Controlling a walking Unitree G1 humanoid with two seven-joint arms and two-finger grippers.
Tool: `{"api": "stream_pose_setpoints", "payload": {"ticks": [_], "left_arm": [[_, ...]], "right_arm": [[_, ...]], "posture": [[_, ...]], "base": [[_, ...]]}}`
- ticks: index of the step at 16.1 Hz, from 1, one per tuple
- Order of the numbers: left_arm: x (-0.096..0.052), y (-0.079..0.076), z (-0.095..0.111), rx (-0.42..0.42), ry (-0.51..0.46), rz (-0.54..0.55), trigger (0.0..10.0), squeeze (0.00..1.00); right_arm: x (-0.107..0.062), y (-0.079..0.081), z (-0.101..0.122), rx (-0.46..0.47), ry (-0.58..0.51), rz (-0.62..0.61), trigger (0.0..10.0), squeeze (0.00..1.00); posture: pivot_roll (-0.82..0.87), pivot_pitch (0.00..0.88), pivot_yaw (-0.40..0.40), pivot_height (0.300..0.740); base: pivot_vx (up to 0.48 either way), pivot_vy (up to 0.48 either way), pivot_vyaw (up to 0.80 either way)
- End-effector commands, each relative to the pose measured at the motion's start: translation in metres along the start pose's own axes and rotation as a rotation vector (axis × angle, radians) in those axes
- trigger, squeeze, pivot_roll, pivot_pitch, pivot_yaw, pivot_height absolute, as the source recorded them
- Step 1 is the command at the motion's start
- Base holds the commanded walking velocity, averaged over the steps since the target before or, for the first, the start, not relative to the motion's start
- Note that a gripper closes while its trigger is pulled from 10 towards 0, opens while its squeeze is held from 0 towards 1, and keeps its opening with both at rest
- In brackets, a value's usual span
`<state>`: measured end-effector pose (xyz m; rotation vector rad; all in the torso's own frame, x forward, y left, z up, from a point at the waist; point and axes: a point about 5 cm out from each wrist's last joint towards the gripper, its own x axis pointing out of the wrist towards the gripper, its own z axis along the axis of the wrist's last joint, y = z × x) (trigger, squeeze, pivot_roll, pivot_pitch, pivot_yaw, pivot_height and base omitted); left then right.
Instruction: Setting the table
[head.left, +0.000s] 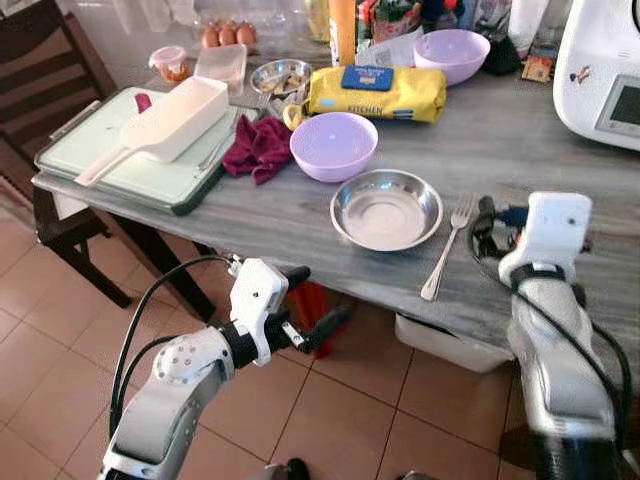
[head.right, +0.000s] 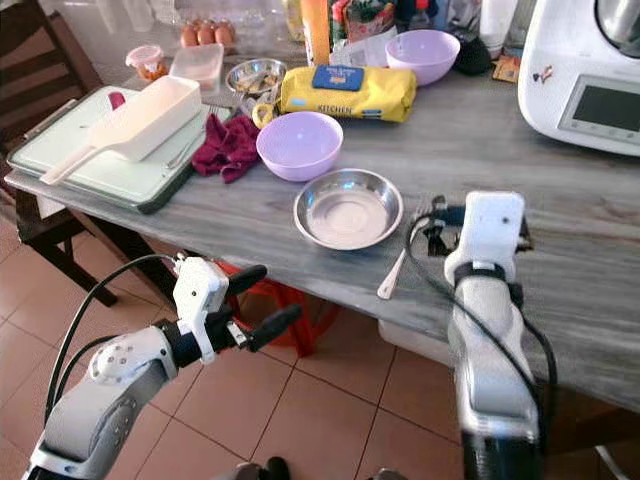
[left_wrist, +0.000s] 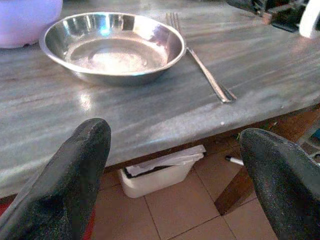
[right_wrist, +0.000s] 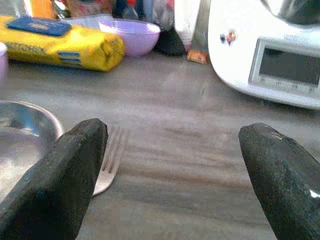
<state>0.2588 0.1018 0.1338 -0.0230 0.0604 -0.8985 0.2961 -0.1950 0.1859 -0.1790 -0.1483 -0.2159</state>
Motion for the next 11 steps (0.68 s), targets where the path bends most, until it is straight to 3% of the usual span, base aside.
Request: {"api": "stream_pose_setpoints", "payload": {"ticks": [1, 3, 7, 8, 9, 11], "left_arm": [[-0.001, 0.001, 0.000, 0.013, -0.001, 0.006, 10.0, 0.00], [-0.001, 0.006, 0.000, 0.020, -0.018, 0.047, 10.0, 0.00], [-0.003, 0.029, 0.003, 0.081, -0.047, 0.246, 10.0, 0.00], [-0.005, 0.032, 0.004, 0.096, -0.051, 0.280, 10.0, 0.00], [-0.009, 0.038, 0.002, 0.118, -0.046, 0.351, 10.0, 0.00], [-0.016, 0.049, 0.001, 0.158, -0.058, 0.486, 10.0, 0.00]], "right_arm": [[-0.006, 0.008, 0.006, 0.003, -0.041, 0.036, 10.0, 1.00], [-0.018, 0.016, 0.003, -0.008, -0.045, 0.079, 10.0, 1.00], [-0.048, 0.024, -0.005, -0.070, -0.045, 0.129, 10.0, 0.99], [-0.051, 0.024, -0.006, -0.077, -0.044, 0.132, 10.0, 0.60], [-0.056, 0.023, -0.008, -0.086, -0.040, 0.136, 10.0, 0.00], [-0.061, 0.022, -0.010, -0.101, -0.037, 0.135, 10.0, 0.00]], "posture": [[-0.11, 0.119, 0.121, 0.740], [-0.11, 0.107, 0.119, 0.740], [-0.13, 0.074, 0.112, 0.740], [-0.13, 0.069, 0.111, 0.740], [-0.13, 0.063, 0.111, 0.740], [-0.14, 0.053, 0.105, 0.740]], "base": [[0.000, 0.000, 0.00], [0.000, 0.000, 0.00], [0.000, 0.000, 0.00], [0.000, 0.000, 0.00], [0.000, 0.000, 0.00], [0.000, 0.000, 0.00]]}}
